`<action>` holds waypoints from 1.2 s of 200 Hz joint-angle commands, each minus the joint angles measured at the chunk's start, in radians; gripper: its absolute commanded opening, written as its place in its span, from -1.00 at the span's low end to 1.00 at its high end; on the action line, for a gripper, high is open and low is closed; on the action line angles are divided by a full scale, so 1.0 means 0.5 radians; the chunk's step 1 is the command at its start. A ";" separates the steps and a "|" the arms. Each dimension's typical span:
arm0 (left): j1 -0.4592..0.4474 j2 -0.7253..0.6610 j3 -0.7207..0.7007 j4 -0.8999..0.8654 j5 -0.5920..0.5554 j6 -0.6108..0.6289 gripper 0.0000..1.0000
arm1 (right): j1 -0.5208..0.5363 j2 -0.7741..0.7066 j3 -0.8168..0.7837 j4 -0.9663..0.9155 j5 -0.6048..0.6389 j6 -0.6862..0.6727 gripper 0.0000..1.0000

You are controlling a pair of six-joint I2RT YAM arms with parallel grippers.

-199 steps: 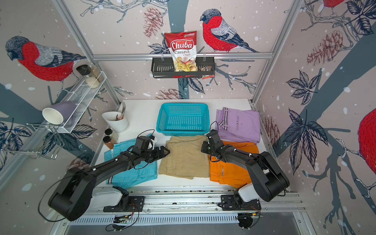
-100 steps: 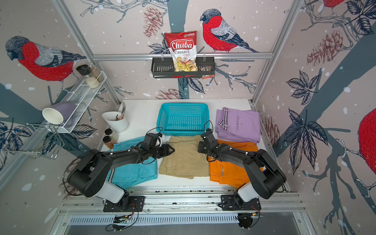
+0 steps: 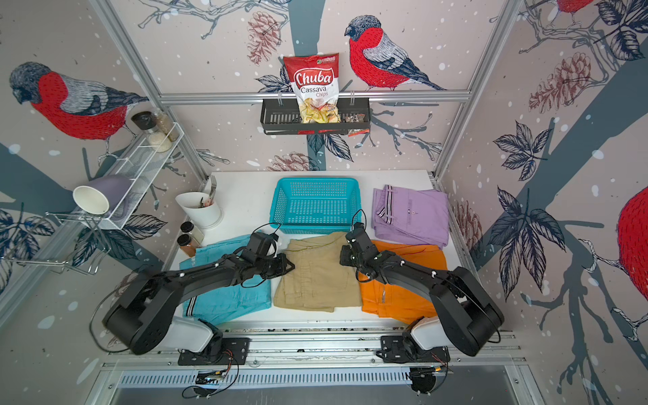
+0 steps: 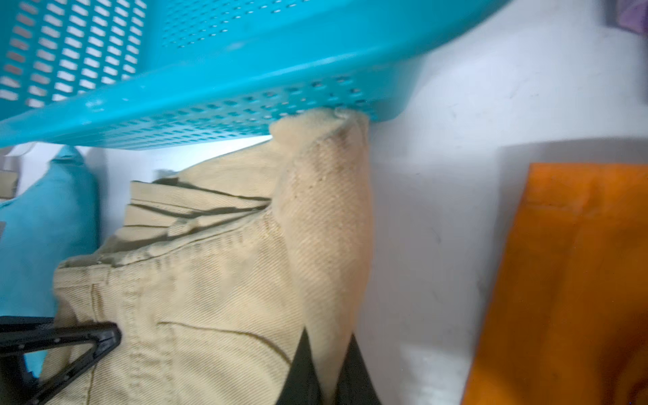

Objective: Put the folded long pants in the basket
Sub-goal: Pick up the long pant at the center of the board, then place the long pant in the basket.

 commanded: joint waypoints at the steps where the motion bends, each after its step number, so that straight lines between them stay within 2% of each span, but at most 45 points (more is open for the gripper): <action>1: -0.098 -0.224 -0.023 -0.165 -0.096 -0.088 -1.00 | 0.099 -0.169 -0.014 -0.032 -0.045 0.078 -1.00; 42: -0.120 -0.630 0.213 -0.543 -0.203 -0.132 -1.00 | 0.227 -0.454 0.265 -0.330 -0.043 0.129 -1.00; 78: -0.107 -0.678 0.654 -0.786 -0.314 -0.106 -1.00 | 0.100 -0.597 0.660 -0.500 0.015 0.091 -1.00; 101: -0.040 -0.507 1.020 -0.933 -0.320 -0.062 -1.00 | -0.141 -0.517 0.949 -0.598 -0.091 0.026 -1.00; 126: 0.120 -0.261 1.309 -0.975 -0.140 -0.037 -1.00 | -0.505 -0.303 1.156 -0.575 -0.454 0.012 -1.00; 150: 0.289 0.017 1.582 -1.038 -0.036 0.014 -1.00 | -0.728 -0.053 1.309 -0.485 -0.664 0.030 -1.00; 175: 0.426 0.368 1.918 -1.178 0.006 0.094 -1.00 | -0.814 0.200 1.497 -0.427 -0.753 0.030 -1.00; 206: 0.500 0.780 2.252 -1.269 0.042 0.148 -1.00 | -0.825 0.428 1.653 -0.403 -0.691 -0.019 -1.00; 222: 0.527 0.948 2.339 -1.283 0.114 0.145 -1.00 | -0.825 0.560 1.718 -0.401 -0.688 -0.067 -1.00; 240: 0.578 1.047 2.310 -1.209 0.177 0.090 -1.00 | -0.825 0.728 1.768 -0.387 -0.690 -0.126 -1.00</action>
